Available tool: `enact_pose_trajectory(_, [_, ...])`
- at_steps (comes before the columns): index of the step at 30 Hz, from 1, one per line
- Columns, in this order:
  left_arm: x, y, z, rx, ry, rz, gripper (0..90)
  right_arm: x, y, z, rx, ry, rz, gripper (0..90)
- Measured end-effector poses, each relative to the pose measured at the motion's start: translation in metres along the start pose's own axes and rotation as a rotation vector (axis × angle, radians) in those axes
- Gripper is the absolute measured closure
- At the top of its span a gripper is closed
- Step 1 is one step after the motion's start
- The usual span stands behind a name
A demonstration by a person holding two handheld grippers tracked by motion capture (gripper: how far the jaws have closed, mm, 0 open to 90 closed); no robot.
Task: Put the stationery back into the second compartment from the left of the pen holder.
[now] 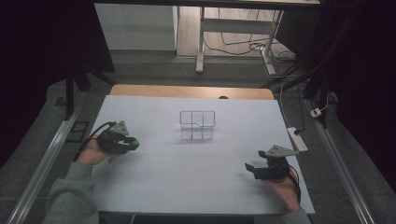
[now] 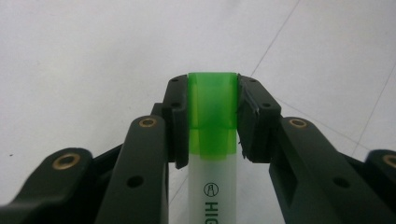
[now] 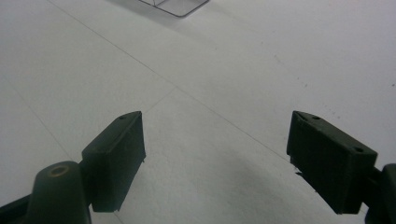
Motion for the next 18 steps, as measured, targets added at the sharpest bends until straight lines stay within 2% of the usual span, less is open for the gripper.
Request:
enact_pose_trajectory(12, [-0.001,-0.015,-0.017,-0.091,-0.016,-0.02,66.5,0.0,0.0,0.0,0.002,-0.001,-0.001,18.7])
enact_pose_trajectory(18, [0.0,-0.018,-0.021,-0.113,-0.029,-0.03,66.5,0.0,0.0,0.0,0.003,0.0,0.0,18.7])
Point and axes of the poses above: each handheld gripper's, and its own axes: y roughly forward along the jaws, z roughly out of its underside, x roughly to its left, the point moved 9 cm from there along y, roughly forward along the jaws, and after that the axes turned 4 degrees about -z, right-handed, at the moved point
